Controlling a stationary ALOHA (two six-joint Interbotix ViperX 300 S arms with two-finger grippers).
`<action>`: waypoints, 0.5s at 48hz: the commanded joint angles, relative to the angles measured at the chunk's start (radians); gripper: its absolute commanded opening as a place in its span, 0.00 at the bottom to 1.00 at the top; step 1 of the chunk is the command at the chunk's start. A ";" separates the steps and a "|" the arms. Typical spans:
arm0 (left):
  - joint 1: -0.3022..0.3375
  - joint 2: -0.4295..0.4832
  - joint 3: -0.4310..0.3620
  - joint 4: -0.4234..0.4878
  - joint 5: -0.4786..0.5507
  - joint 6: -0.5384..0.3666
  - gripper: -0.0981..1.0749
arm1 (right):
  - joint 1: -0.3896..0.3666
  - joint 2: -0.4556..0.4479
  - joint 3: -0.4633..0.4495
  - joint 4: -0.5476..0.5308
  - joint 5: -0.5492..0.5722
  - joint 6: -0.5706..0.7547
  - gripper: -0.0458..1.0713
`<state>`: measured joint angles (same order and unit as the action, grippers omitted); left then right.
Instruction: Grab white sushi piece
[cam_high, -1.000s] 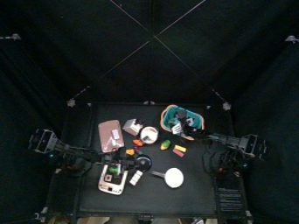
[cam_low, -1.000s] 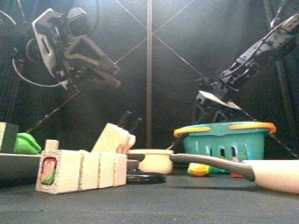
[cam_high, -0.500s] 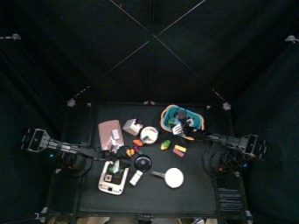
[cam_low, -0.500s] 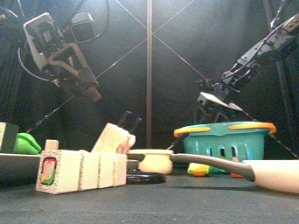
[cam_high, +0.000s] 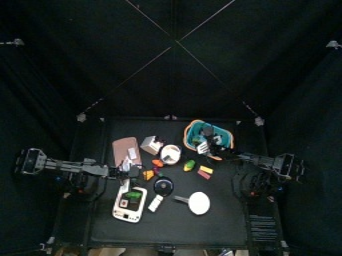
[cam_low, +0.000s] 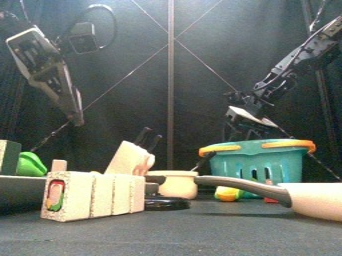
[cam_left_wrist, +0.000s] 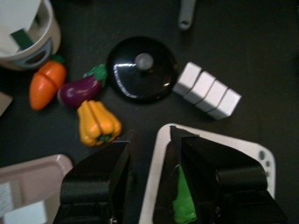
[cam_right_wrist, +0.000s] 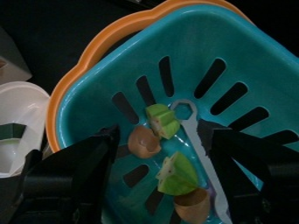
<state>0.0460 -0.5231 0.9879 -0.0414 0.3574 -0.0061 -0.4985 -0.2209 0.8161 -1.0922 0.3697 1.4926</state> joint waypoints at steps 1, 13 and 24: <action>0.037 -0.018 -0.006 0.046 0.025 0.000 0.75 | -0.002 -0.009 -0.014 0.000 -0.002 0.000 0.94; 0.084 -0.049 0.014 0.071 0.149 -0.005 0.88 | -0.005 0.005 -0.018 0.000 -0.002 0.000 0.94; 0.114 -0.051 0.048 0.120 0.147 -0.008 0.94 | -0.005 0.009 -0.018 0.000 -0.002 -0.002 0.94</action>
<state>0.1396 -0.5722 1.0431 0.0552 0.5077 -0.0107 -0.5016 -0.2010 0.8176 -1.0907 0.3697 1.4926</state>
